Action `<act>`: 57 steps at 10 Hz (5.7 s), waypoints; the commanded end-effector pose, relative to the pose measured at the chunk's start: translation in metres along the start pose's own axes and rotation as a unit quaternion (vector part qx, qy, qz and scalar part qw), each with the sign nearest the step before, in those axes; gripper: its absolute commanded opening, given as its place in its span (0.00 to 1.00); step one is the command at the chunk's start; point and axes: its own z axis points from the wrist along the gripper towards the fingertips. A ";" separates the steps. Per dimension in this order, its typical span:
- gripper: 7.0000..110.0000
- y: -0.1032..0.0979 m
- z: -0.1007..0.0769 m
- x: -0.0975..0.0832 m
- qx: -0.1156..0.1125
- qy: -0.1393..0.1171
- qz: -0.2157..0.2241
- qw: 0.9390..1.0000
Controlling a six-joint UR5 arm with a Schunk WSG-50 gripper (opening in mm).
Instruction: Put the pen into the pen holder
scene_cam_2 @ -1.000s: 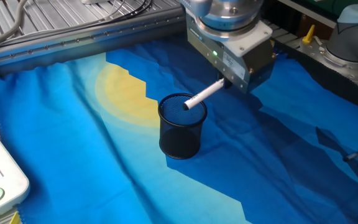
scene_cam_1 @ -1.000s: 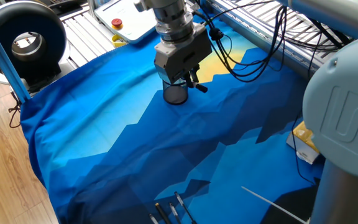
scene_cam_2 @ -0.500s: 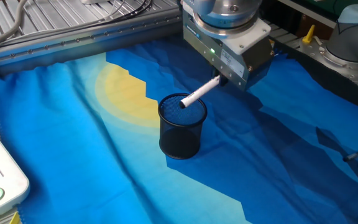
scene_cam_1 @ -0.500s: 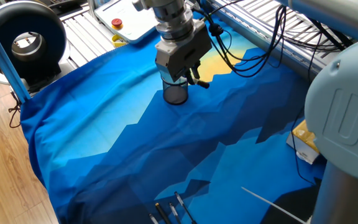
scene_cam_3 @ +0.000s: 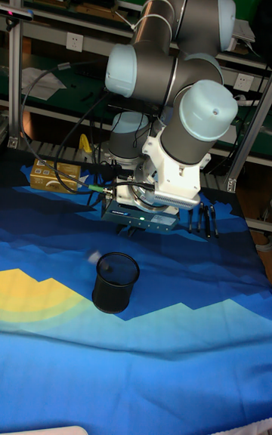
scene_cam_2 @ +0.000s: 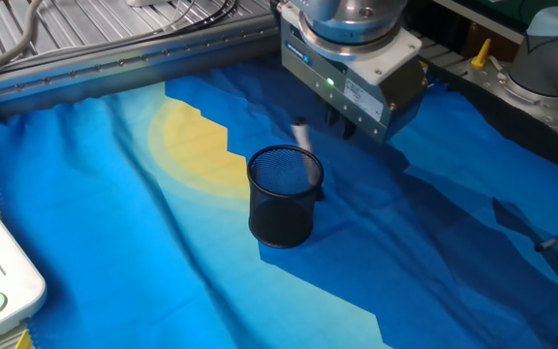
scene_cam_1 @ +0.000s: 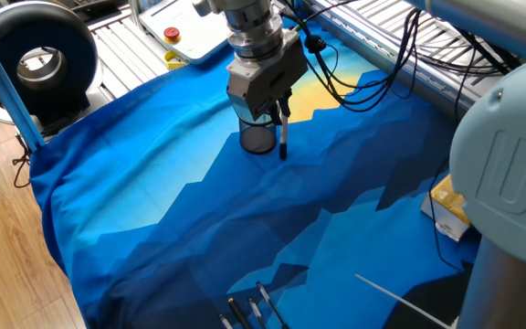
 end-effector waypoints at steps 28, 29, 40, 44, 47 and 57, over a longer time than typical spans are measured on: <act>0.00 -0.018 0.036 -0.093 -0.072 -0.229 0.063 0.969; 0.00 -0.019 0.038 -0.086 -0.072 -0.222 0.060 0.970; 0.00 -0.018 0.031 -0.101 -0.075 -0.269 0.032 0.960; 0.15 -0.023 0.041 -0.090 -0.065 -0.269 0.008 0.961; 0.15 -0.025 0.051 -0.084 -0.057 -0.258 -0.004 0.964; 0.36 -0.023 0.063 -0.098 -0.056 -0.289 -0.021 0.956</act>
